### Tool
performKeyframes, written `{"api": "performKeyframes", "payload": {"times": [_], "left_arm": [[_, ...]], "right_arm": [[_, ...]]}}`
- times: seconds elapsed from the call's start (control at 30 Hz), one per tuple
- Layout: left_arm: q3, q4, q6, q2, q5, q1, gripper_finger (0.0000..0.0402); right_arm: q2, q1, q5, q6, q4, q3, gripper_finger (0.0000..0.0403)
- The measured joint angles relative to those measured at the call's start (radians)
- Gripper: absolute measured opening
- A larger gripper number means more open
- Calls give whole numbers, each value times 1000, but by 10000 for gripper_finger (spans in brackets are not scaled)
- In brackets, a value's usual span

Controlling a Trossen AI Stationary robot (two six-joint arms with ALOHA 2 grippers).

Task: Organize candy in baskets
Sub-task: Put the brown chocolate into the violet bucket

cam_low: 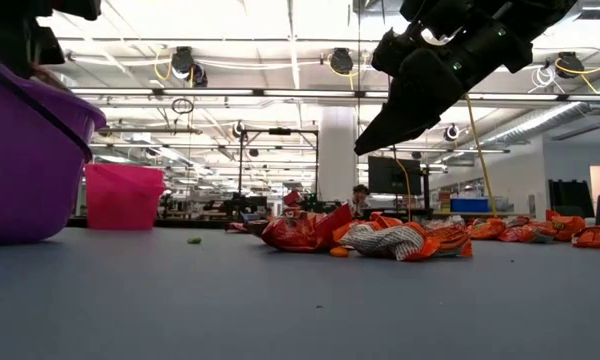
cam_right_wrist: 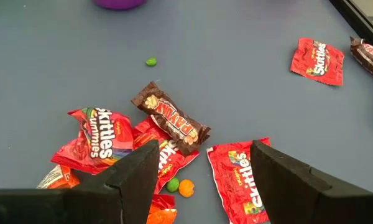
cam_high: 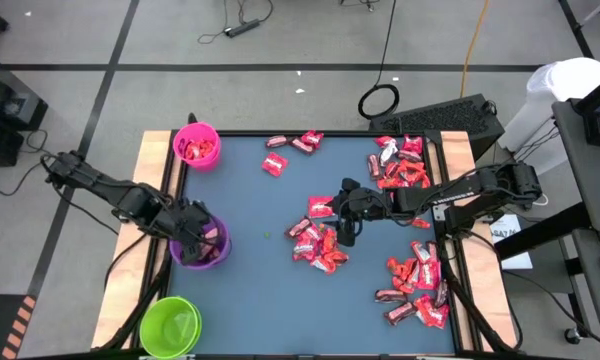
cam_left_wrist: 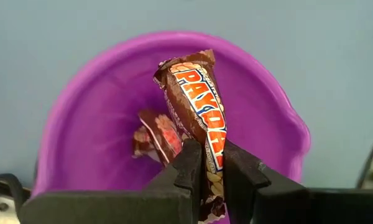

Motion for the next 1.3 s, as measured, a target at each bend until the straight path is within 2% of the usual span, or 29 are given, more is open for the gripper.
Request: {"api": "performKeyframes", "payload": {"times": [0.23, 0.4, 0.63, 0.8, 1.07, 1.3], "left_arm": [[0, 8, -1, 12, 8, 1, 66], [0, 9, -50, 13, -3, 1, 118], [0, 20, -36, 13, 3, 1, 200], [0, 130, 12, 13, -164, 2, 225], [0, 400, 269, 61, -383, 4, 226], [0, 541, 403, 207, -417, 84, 226]], "right_arm": [[0, 0, 0, 0, 1, 0, 240], [0, 0, -1, 0, 1, 0, 240], [0, 0, -2, 0, 1, 0, 240], [0, 0, -4, 0, 3, 0, 240], [0, 0, -5, 0, 24, 0, 240], [0, 0, -5, 0, 24, 0, 240]]}}
